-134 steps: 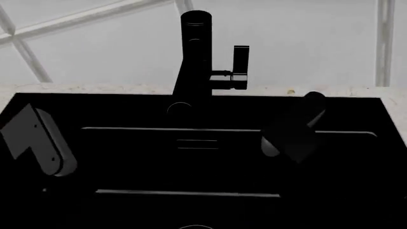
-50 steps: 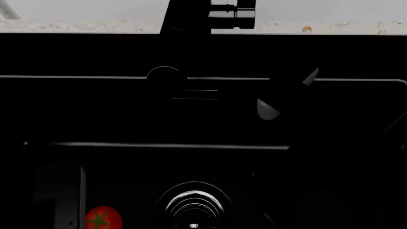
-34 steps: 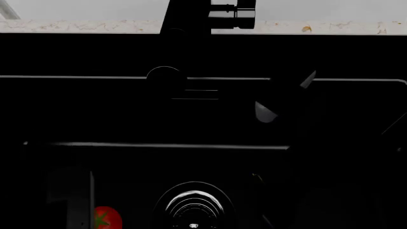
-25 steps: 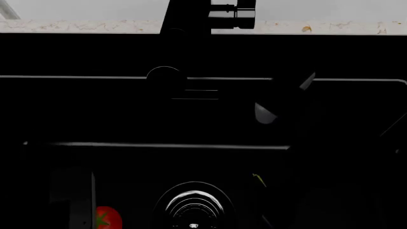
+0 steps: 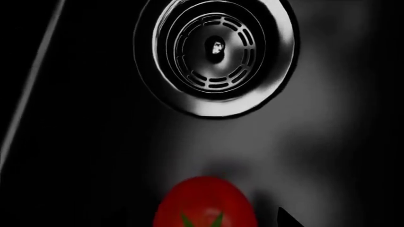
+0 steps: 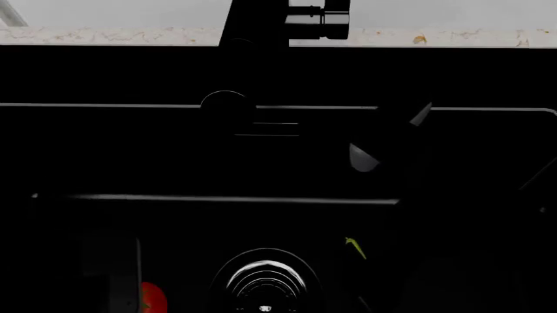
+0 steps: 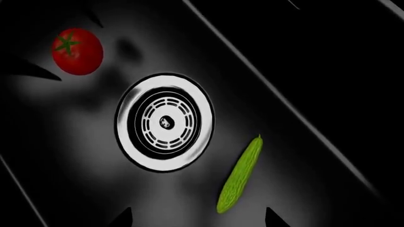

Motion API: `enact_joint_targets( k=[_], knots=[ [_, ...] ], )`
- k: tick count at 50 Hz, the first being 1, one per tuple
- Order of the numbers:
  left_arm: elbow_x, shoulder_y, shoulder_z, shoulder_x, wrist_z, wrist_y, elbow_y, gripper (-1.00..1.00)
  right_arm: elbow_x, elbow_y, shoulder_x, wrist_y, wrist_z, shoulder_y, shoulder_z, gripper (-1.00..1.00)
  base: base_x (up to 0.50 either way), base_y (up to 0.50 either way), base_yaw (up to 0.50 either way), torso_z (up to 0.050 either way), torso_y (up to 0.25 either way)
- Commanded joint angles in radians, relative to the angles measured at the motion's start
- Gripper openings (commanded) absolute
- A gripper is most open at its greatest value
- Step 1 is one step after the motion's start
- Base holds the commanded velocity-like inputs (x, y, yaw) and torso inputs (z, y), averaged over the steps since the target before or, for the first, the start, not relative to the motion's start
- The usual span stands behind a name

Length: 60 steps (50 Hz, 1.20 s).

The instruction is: Pick the vegetables from the sink and place them on the cutting board.

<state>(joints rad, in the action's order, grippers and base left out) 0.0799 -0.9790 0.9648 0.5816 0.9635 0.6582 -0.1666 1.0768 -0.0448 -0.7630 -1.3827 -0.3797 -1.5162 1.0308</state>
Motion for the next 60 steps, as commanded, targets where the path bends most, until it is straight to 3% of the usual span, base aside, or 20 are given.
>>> enact_joint_targets(
  k=[1,18,31,32,39,46,49,60],
  knots=[
    [-0.005,0.009,0.012,-0.025,-0.008,-0.042,-0.056,1.0,-0.01,0.013,0.009,0.014,-0.012,-0.005,0.017,1.0,0.02,0.0,0.0,0.0,0.0],
    [-0.027,0.029,0.05,-0.022,-0.01,-0.04,-0.089,1.0,-0.02,0.021,0.005,0.044,-0.02,0.003,0.032,1.0,0.02,0.0,0.0,0.0,0.0],
    [-0.11,0.028,0.081,-0.058,-0.116,-0.146,-0.227,1.0,-0.017,0.016,-0.002,0.058,-0.013,0.013,0.032,1.0,0.02,0.0,0.0,0.0,0.0],
    [-0.116,0.029,0.074,-0.063,-0.145,-0.173,-0.241,-1.0,-0.017,0.015,-0.003,0.058,-0.012,0.013,0.032,1.0,0.02,0.0,0.0,0.0,0.0],
    [-0.132,0.012,0.049,-0.115,-0.236,-0.26,-0.353,-1.0,0.002,0.001,-0.007,0.047,0.005,0.014,0.021,1.0,0.03,0.0,0.0,-0.002,-0.006],
    [-0.145,0.024,0.032,-0.107,-0.308,-0.361,-0.352,-1.0,0.014,-0.007,-0.01,0.037,0.016,0.008,0.016,1.0,0.03,0.0,0.0,-0.005,-0.007],
    [-0.155,0.028,-0.015,-0.083,-0.414,-0.458,-0.315,-1.0,0.012,0.0,-0.003,0.036,0.013,0.001,0.019,1.0,0.03,0.0,0.0,-0.004,-0.004],
    [-0.113,0.084,-0.106,0.034,-0.487,-0.479,-0.054,-1.0,-0.006,0.08,0.07,-0.037,0.052,-0.05,0.058,1.0,0.03,0.0,0.0,0.0,0.0]
  ],
)
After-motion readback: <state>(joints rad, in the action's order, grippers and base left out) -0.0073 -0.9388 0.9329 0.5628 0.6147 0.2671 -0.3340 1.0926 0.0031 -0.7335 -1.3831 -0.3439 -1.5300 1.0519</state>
